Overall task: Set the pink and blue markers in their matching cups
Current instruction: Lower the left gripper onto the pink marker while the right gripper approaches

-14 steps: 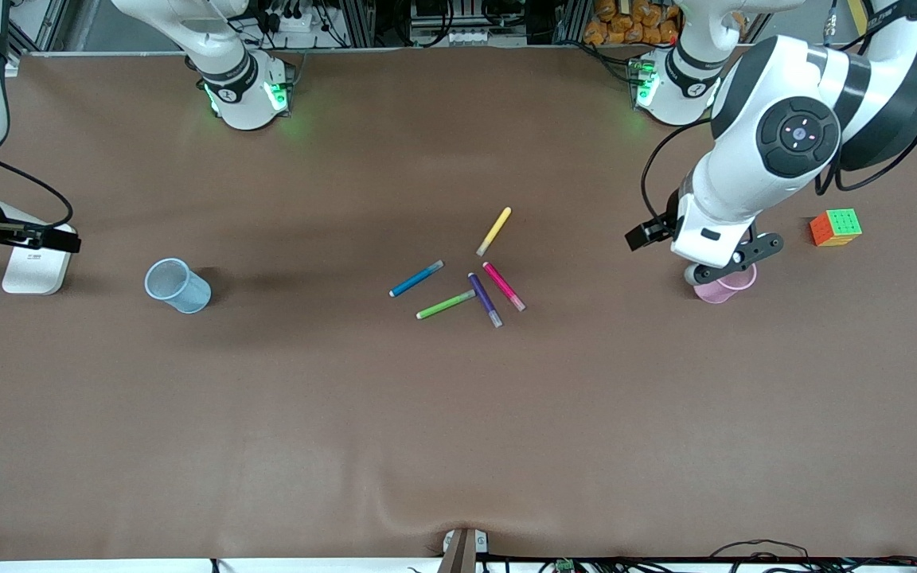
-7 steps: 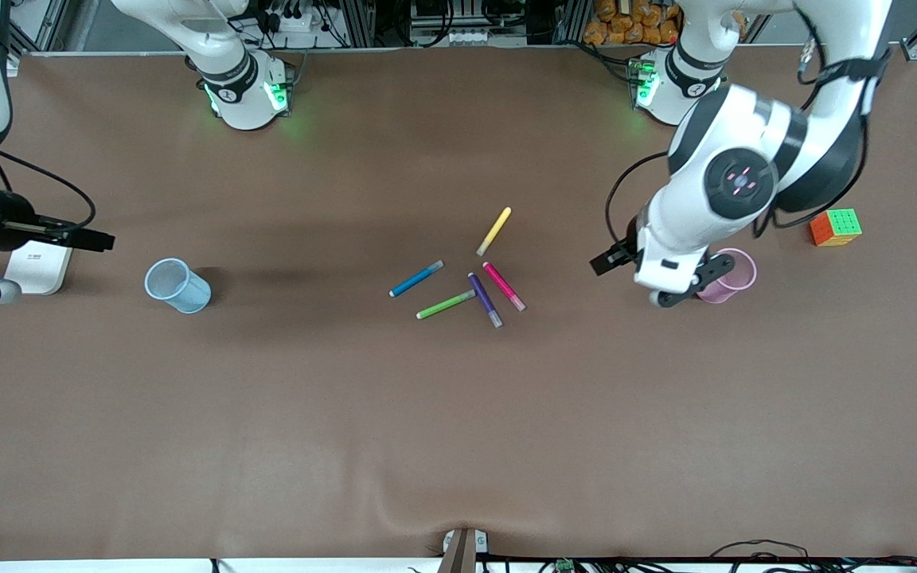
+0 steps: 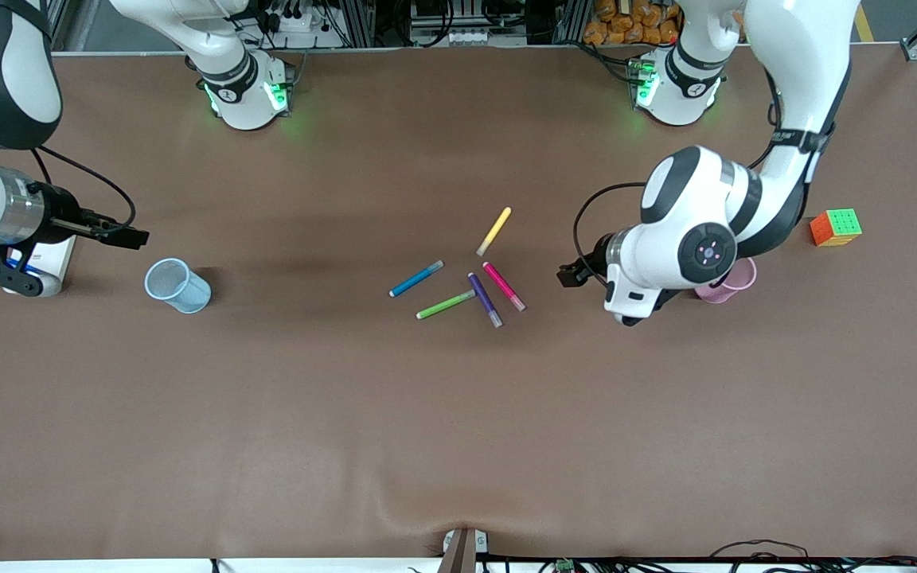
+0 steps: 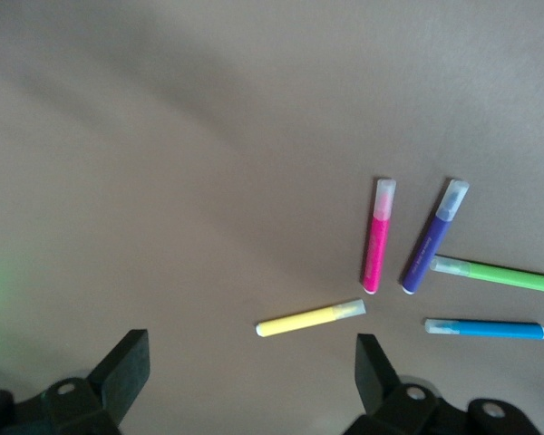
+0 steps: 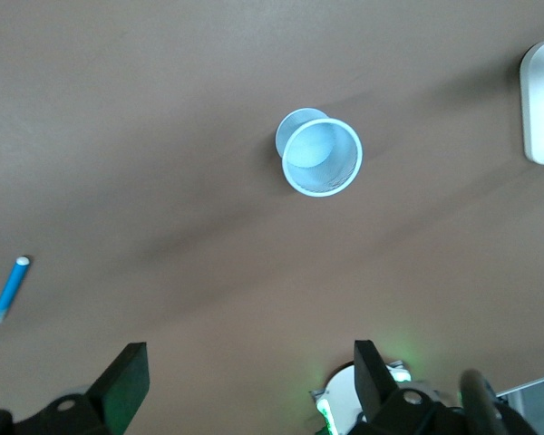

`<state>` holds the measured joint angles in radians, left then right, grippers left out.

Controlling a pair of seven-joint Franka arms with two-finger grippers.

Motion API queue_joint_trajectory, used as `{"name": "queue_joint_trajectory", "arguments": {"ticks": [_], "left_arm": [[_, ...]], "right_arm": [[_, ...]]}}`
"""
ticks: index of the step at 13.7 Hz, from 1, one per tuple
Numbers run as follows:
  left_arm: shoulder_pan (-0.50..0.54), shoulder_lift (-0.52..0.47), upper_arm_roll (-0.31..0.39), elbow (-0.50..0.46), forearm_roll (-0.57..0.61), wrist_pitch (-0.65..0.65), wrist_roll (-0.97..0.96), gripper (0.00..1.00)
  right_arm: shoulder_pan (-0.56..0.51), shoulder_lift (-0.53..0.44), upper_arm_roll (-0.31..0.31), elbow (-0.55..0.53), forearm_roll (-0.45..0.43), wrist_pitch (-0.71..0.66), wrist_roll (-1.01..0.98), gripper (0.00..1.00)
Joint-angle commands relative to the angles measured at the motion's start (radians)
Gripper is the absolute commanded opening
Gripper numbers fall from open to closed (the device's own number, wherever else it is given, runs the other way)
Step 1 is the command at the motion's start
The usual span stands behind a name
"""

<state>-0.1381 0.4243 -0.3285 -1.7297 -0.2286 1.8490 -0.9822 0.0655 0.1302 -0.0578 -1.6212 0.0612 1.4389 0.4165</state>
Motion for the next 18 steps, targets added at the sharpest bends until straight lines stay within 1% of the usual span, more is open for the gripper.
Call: {"name": "queue_joint_trajectory", "arguments": {"ticks": [1, 2, 4, 9, 10, 11, 13, 15, 16, 18], "left_arm": [[-0.020, 0.056, -0.001, 0.022, -0.029, 0.030, -0.016, 1.00], [-0.026, 0.072, -0.001, 0.022, -0.043, 0.041, -0.015, 1.00], [-0.028, 0.105, -0.001, 0.021, -0.075, 0.071, -0.015, 1.00], [-0.028, 0.171, -0.001, 0.019, -0.077, 0.130, -0.015, 1.00], [-0.028, 0.183, -0.001, 0.018, -0.078, 0.147, -0.015, 1.00], [-0.029, 0.197, -0.001, 0.018, -0.078, 0.165, -0.015, 1.00], [-0.044, 0.223, -0.001, 0.018, -0.083, 0.206, -0.015, 1.00], [-0.054, 0.250, -0.001, 0.018, -0.147, 0.262, -0.015, 1.00], [-0.055, 0.263, -0.001, 0.021, -0.175, 0.280, -0.015, 1.00], [-0.070, 0.281, -0.001, 0.021, -0.189, 0.314, -0.016, 0.91]], "right_arm": [[0.022, -0.046, 0.000, -0.069, 0.048, 0.055, 0.112, 1.00], [0.040, -0.044, 0.000, -0.077, 0.048, 0.080, 0.134, 1.00], [0.085, -0.052, 0.000, -0.126, 0.049, 0.142, 0.211, 1.00], [0.197, -0.063, 0.000, -0.201, 0.049, 0.198, 0.467, 1.00], [0.210, -0.070, 0.001, -0.236, 0.051, 0.234, 0.513, 1.00], [0.252, -0.089, 0.001, -0.273, 0.051, 0.279, 0.565, 1.00], [0.315, -0.095, 0.001, -0.340, 0.049, 0.366, 0.697, 1.00], [0.393, -0.089, 0.001, -0.379, 0.049, 0.428, 0.780, 1.00], [0.419, -0.086, 0.001, -0.399, 0.049, 0.472, 0.856, 1.00], [0.468, -0.064, 0.001, -0.405, 0.043, 0.511, 0.955, 1.00]]}}
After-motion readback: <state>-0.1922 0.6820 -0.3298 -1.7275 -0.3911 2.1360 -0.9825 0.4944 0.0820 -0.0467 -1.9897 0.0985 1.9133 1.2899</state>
